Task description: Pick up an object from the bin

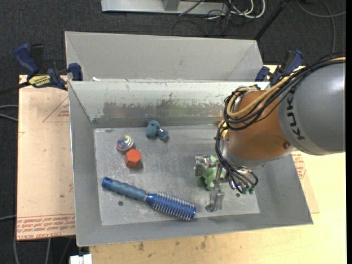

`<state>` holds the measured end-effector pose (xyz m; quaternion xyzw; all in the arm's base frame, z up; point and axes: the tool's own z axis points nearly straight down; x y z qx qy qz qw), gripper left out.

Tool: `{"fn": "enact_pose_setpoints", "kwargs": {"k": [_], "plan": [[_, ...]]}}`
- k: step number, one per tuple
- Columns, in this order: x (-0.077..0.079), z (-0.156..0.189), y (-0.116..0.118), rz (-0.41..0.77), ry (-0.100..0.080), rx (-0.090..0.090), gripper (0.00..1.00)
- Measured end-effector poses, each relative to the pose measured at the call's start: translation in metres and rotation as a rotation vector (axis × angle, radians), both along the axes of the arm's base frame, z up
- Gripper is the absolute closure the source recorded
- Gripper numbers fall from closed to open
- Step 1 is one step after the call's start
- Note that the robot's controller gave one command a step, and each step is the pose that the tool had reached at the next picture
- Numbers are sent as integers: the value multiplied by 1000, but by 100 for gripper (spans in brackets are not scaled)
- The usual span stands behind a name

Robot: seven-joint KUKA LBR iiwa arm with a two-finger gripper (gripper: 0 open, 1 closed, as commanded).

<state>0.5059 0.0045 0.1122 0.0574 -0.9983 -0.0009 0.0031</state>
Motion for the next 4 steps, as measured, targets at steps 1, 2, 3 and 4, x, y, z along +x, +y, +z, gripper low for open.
{"fn": "enact_pose_setpoints", "kwargs": {"k": [1, 2, 3, 4], "plan": [[26, -28, -62, 17, -8, -3, 0], [62, -42, -114, 176, -11, -2, 0], [63, -40, -111, 178, -11, 0, 100], [32, 128, -100, 217, -17, -3, 100]]}}
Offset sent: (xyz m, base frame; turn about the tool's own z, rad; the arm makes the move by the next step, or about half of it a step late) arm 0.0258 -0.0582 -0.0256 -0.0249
